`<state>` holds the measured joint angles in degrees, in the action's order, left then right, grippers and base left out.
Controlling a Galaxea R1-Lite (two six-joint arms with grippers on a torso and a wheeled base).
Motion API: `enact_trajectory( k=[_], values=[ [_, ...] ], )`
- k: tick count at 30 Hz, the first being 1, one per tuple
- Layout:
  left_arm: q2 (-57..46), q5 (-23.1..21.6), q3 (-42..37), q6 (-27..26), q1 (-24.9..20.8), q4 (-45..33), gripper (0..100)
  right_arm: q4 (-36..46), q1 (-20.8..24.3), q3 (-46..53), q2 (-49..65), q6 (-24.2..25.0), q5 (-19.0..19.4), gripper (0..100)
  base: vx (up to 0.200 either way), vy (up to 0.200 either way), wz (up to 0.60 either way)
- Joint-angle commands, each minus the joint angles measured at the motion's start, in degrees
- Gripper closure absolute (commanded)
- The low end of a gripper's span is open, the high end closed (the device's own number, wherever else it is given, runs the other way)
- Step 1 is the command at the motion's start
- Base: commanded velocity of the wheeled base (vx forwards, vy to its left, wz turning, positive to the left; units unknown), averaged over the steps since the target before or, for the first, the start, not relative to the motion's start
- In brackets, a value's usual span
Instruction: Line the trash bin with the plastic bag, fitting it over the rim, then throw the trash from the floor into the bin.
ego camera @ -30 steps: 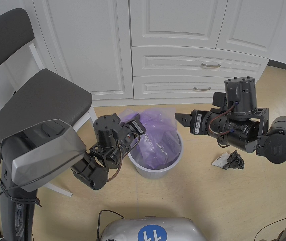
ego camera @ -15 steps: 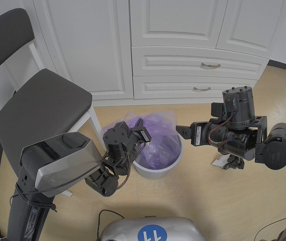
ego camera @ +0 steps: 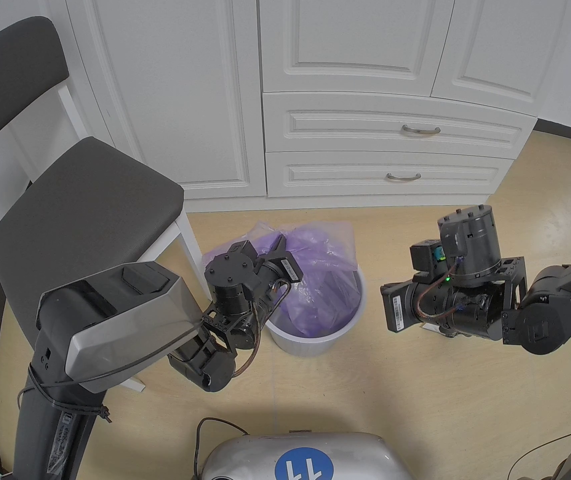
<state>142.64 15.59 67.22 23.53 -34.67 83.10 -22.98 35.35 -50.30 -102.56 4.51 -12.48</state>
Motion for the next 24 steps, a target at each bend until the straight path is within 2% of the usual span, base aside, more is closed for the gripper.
enact_trajectory(
  k=[1,4,8,9,14,16,20,21,24],
  values=[
    [-0.61,0.05,-0.33,-0.06,-0.05,0.13,100,-2.68,-1.87,2.49,-6.51,-3.46,3.17,100,0.0,0.0,0.0],
    [-0.61,-0.04,-0.6,-0.06,-0.05,0.13,100,-8.84,-1.69,0.82,-13.28,-2.49,2.82,100,0.0,0.0,0.0],
    [-0.44,-0.04,-0.42,-0.06,-0.05,0.04,100,-16.13,-0.37,-3.14,-23.21,1.47,1.76,100,0.0,0.0,0.0],
    [-0.44,0.05,-0.51,-0.06,-0.13,0.04,100,-18.15,1.12,-6.74,-28.92,4.63,0.18,100,0.0,0.0,0.0],
    [-0.61,0.05,-0.51,-0.06,-0.13,0.13,100,-17.45,1.47,-13.42,-36.48,9.11,-0.44,100,0.0,0.0,0.0],
    [-0.52,-0.04,-0.51,-0.06,-0.13,0.13,100,-17.1,1.47,-19.84,-40.97,16.23,-0.44,100,0.0,0.0,0.0],
    [-0.17,0.05,-0.16,-0.06,-0.22,0.13,100,-14.2,1.65,-27.57,-44.66,25.11,-0.44,100,0.0,0.0,0.0],
    [-0.17,0.05,-0.16,-0.06,-0.22,0.13,100,-14.2,1.65,-27.84,-44.66,25.37,-0.44,100,0.0,0.0,0.0],
    [0.0,0.05,-0.07,0.03,-0.31,0.13,100,-14.64,1.91,-32.49,-46.33,32.58,-0.44,100,0.0,0.0,0.0]
  ],
)
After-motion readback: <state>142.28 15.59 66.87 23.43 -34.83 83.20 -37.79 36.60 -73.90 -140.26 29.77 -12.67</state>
